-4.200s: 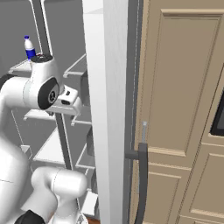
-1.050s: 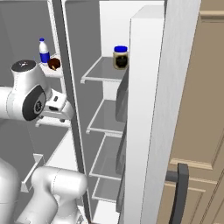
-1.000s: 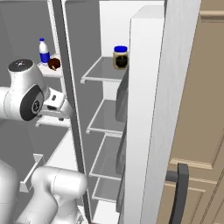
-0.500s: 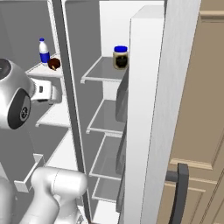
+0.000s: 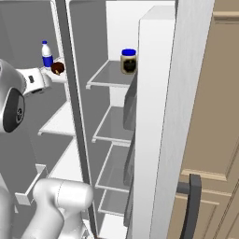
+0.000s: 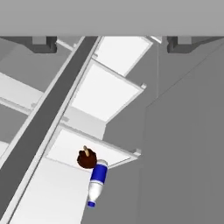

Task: Pick up the frozen steak from the freezer, place it on any shelf in the fridge, and close the fridge and freezer doors when done.

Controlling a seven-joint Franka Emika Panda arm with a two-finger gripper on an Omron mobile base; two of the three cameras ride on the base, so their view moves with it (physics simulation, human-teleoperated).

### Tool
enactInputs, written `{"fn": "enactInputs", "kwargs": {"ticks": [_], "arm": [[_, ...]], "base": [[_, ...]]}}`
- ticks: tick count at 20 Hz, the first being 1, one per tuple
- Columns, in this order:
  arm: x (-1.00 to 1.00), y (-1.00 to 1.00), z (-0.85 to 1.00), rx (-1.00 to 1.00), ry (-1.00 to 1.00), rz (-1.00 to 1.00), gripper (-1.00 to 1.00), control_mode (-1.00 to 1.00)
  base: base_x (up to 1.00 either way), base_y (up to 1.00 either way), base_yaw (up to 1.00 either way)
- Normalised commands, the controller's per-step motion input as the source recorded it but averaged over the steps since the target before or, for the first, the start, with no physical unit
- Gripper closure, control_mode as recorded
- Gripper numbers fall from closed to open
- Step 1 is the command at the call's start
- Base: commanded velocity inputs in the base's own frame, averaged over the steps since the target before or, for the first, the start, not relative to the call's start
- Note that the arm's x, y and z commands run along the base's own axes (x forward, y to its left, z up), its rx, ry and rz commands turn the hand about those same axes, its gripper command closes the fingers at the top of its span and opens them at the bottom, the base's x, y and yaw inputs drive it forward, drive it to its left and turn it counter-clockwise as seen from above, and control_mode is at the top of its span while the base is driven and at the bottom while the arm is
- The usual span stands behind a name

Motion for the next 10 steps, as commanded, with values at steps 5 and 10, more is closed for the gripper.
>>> {"fn": "enactInputs", "kwargs": {"ticks": [5,10], "arm": [[0.13,0.32,0.14,-0.13,0.00,0.10,-1.00,-1.00],[0.35,0.24,0.00,-0.17,0.00,0.11,-1.00,-1.00]], "base": [[0.00,0.00,0.00],[0.00,0.00,0.00]]}}
